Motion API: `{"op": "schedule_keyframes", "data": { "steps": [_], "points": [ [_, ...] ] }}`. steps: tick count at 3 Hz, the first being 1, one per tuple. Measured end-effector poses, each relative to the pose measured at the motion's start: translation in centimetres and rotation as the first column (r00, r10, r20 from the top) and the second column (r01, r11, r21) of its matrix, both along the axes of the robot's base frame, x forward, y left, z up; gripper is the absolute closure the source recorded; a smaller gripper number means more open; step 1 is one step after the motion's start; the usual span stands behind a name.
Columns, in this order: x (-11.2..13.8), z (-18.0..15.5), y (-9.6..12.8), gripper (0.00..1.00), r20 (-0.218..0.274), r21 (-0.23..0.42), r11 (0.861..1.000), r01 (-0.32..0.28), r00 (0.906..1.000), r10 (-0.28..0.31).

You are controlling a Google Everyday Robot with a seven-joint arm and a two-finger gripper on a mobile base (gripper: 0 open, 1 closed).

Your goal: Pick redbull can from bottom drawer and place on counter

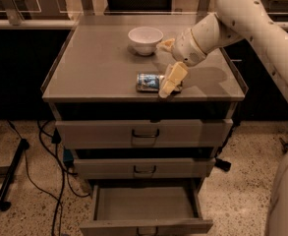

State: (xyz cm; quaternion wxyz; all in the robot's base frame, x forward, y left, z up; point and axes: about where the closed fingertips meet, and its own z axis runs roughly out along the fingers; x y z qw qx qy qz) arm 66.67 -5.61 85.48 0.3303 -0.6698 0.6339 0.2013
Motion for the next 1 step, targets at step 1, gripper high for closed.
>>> {"op": "schedule_keyframes", "data": {
  "steps": [1],
  "points": [
    [0.00, 0.00, 0.00, 0.00, 0.000, 0.000, 1.000, 0.000, 1.0000, 0.000]
  ]
}}
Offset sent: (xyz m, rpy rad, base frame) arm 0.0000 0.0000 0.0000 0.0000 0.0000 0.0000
